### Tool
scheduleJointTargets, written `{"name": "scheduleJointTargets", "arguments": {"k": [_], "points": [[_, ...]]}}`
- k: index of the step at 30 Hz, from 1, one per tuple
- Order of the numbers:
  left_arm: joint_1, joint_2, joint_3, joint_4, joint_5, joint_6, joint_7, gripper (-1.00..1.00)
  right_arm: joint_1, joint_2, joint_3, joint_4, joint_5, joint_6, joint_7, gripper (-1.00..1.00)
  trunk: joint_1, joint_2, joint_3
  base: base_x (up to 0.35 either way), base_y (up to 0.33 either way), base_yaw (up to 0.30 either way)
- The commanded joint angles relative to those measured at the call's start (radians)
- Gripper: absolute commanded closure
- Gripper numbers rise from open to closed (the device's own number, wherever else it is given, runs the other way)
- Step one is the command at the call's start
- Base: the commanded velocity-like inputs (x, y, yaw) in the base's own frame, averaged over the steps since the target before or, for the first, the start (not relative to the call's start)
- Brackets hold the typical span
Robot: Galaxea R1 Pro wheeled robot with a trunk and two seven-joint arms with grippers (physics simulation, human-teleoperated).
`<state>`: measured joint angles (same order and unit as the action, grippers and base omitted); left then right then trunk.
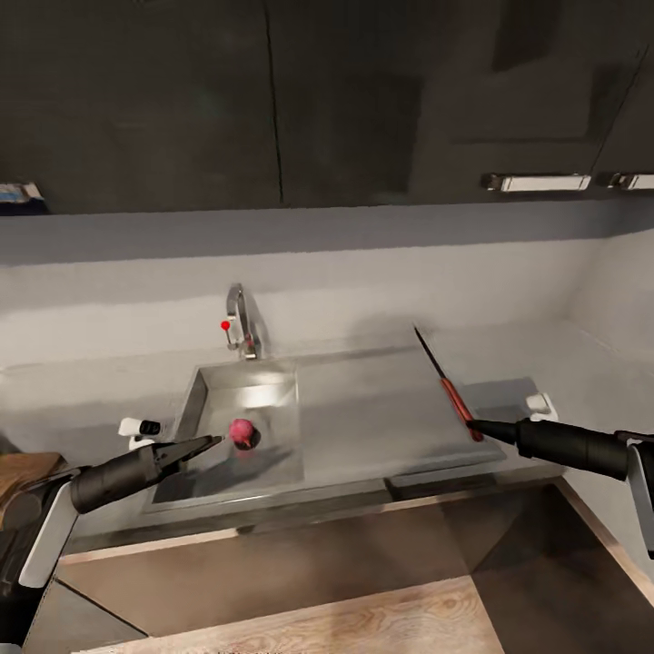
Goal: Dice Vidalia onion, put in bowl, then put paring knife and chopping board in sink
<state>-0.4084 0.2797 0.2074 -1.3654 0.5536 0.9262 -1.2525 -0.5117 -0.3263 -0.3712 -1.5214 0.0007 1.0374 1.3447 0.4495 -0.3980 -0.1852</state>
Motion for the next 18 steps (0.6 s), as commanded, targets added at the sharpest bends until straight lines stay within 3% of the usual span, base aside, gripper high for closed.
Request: {"name": "scheduleJointTargets", "arguments": {"k": [1,6,9,10,12,14,18], "points": [[-0.001,0.001,0.0,0.0,0.003,0.01,0.017,-1.0,-0.001,0.0,-0.001,0.0,0.0,0.01,0.004,1.0,0.001,-0.002,-0.002,-0.001,0.0,0.289],[-0.001,0.021,0.007,-0.006,-0.002,0.077,0.155,-1.0,0.001,0.0,-0.001,0.0,-0.003,0.01,0.004,1.0,0.001,-0.002,-0.002,0.024,0.0,0.223],[-0.037,0.039,0.015,-0.014,0.004,0.103,0.376,-1.0,0.001,0.0,-0.002,0.0,-0.006,0.01,0.005,1.0,0.001,-0.002,-0.002,0.085,0.0,0.049],[-0.05,0.04,0.015,-0.014,0.006,0.105,0.409,-1.0,0.001,0.0,-0.002,0.0,-0.007,0.01,0.005,1.0,0.001,-0.002,-0.002,0.043,0.0,0.023],[-0.187,0.028,0.01,0.004,0.015,0.114,0.65,-1.0,0.001,0.0,-0.002,0.0,-0.008,0.01,0.005,1.0,0.001,-0.002,-0.002,0.013,0.0,0.007],[-0.285,0.004,-0.001,0.074,0.014,0.117,0.717,-1.0,0.001,-0.001,-0.003,0.0,-0.008,0.01,0.005,1.0,0.001,-0.002,-0.002,0.004,0.0,0.002],[-0.516,-0.04,-0.079,0.387,0.005,0.117,0.83,-1.0,0.001,-0.002,-0.003,0.0,-0.009,0.01,0.005,1.0,0.001,-0.002,-0.002,0.001,0.0,0.0]]}}
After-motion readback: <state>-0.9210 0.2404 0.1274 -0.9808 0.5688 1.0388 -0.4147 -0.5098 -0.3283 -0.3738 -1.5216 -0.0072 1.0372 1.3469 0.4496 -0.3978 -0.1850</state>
